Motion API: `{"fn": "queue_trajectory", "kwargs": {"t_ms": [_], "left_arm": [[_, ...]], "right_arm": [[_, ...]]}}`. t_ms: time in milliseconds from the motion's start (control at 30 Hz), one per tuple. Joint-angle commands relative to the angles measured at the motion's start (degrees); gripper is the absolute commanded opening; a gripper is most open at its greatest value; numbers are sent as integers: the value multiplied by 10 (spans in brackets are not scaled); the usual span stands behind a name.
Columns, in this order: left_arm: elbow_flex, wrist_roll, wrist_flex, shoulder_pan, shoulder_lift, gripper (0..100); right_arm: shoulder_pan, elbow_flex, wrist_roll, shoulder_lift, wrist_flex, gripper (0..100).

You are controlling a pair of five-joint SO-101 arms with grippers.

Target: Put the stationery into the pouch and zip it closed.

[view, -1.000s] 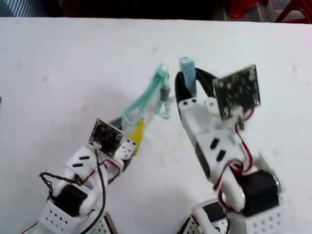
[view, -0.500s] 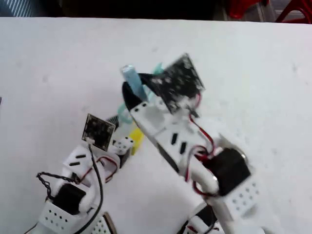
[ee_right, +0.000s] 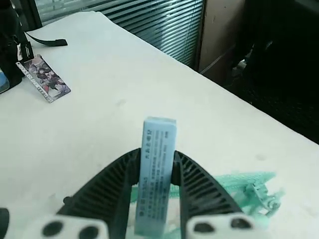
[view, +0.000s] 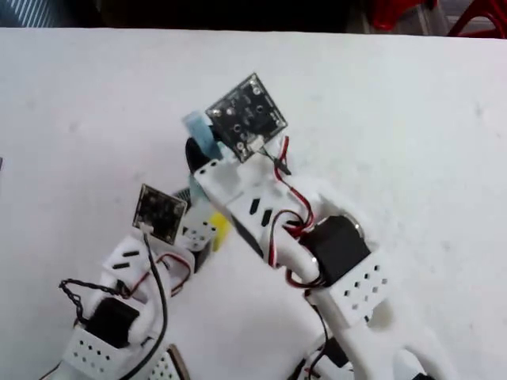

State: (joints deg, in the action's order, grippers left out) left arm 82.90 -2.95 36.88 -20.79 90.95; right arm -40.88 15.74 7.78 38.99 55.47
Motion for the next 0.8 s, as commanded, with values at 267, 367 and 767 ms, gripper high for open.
{"fn": "queue_trajectory", "kwargs": {"t_ms": [267,367,767], "left_arm": [[-4,-9,-4,3,-1,207],[-4,-10,-4,3,-1,207],[-4,-11,-20,28,-1,203]], "right_arm": [[0,223,-3,65,-247,17],[1,251,-2,104,-244,17],[10,254,4,209,-138,274]]}}
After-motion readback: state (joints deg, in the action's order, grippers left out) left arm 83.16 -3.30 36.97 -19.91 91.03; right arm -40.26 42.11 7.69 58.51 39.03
